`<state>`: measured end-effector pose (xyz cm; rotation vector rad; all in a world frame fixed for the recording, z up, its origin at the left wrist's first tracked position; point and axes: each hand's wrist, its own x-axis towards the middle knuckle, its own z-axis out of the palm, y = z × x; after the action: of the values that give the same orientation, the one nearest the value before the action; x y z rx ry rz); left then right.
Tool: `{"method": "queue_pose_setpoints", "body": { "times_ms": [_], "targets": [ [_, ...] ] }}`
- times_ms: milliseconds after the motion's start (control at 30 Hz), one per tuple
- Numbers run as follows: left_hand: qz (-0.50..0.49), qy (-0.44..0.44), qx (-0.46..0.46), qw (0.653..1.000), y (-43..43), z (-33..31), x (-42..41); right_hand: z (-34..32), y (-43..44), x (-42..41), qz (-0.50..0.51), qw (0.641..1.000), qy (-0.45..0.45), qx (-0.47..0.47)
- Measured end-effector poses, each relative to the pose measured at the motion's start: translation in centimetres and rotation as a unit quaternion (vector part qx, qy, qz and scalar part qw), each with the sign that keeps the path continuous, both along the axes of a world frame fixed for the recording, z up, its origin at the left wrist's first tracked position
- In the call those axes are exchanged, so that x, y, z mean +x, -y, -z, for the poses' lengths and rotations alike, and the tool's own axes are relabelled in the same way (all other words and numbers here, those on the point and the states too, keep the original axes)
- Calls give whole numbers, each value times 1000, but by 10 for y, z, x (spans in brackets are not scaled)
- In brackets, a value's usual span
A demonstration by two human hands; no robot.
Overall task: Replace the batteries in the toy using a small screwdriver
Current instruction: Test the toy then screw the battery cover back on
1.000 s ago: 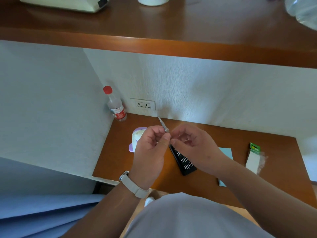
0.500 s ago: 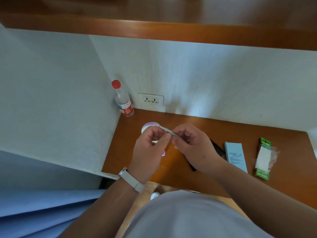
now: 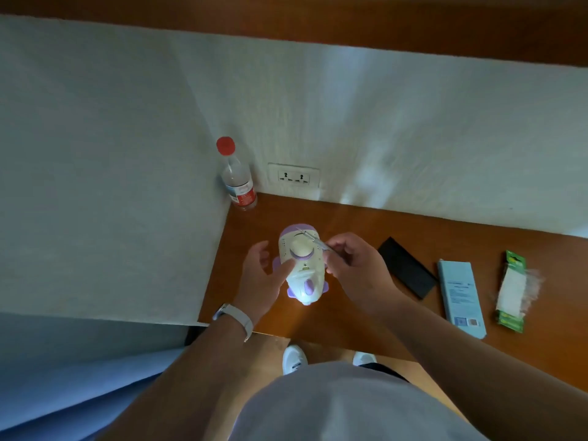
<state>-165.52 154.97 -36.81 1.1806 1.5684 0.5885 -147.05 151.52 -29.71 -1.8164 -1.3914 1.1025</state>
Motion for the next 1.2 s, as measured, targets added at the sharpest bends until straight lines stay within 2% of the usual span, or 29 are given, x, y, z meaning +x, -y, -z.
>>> {"method": "queue_pose_setpoints", "body": {
  "times_ms": [133, 300, 500, 700, 867, 1200],
  "targets": [
    [-5, 84, -74, 994, -10, 15, 1, 8, -6, -1, 10, 1000, -3, -1],
    [27, 152, -93, 984, -17, 29, -1, 18, -11, -1, 50, 998, -32, 7],
    [76, 186, -116, 973, -25, 44, -7, 26, -14, -3, 76, 996, -48, 9],
    [67, 240, -135, 959, -21, 47, 0, 26, -10, 0, 95, 995, -44, 5],
    [61, 278, -142, 948, -21, 44, 6, 19, 0, 1, 104, 994, -38, 11],
    [-29, 315, -90, 944, -6, 33, 2, 5, 23, 8, 98, 994, -43, 22]
  ]
}}
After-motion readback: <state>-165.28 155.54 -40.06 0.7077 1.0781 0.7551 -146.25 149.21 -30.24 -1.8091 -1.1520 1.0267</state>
